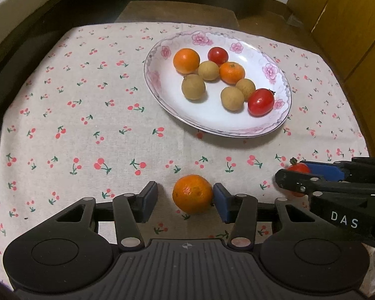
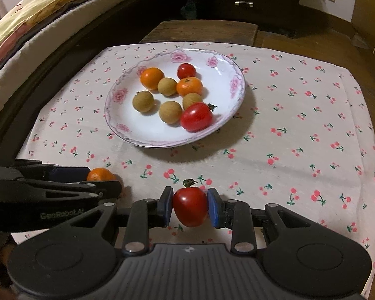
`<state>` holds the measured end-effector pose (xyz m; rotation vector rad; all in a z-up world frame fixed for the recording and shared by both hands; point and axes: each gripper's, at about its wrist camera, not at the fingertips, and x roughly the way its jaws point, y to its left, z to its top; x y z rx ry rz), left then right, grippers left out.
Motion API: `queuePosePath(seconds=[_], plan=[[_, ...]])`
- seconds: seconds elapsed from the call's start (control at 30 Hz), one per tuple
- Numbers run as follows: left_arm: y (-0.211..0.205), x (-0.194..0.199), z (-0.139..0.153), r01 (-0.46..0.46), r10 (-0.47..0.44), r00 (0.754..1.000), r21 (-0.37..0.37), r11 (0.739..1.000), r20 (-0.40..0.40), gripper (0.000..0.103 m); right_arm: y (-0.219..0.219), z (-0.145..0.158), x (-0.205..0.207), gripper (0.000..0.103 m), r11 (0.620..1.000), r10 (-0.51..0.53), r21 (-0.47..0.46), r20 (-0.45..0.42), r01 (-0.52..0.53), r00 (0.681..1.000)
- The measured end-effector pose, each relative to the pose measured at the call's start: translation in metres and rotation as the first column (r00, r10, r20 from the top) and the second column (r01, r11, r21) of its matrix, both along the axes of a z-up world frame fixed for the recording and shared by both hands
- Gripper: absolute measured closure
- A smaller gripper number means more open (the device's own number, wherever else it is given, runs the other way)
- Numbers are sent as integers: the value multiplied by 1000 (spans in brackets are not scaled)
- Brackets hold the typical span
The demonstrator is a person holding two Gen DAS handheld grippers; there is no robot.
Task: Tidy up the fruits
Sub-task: 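Carry the tangerine in the left tool and tomato in the right tool over the plate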
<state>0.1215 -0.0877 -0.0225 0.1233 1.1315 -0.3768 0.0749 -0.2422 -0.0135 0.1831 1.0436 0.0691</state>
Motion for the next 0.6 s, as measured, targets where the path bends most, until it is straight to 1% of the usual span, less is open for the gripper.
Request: queuePosePath(seconds=[0.13, 0.23, 0.6], plan=[[-3, -1, 0, 6, -6, 1000, 8, 1000, 1, 52, 0, 0, -1, 72, 1000, -1, -1, 0, 1, 1000], [-6, -2, 0, 24, -24, 1000, 13, 1000, 6, 60, 2, 1, -1, 72, 1000, 6, -2, 2, -6, 1000], [-3, -2, 4, 29, -29, 999, 8, 1000, 16, 61, 4, -1, 1, 72, 1000, 14, -1, -1, -14, 1000]])
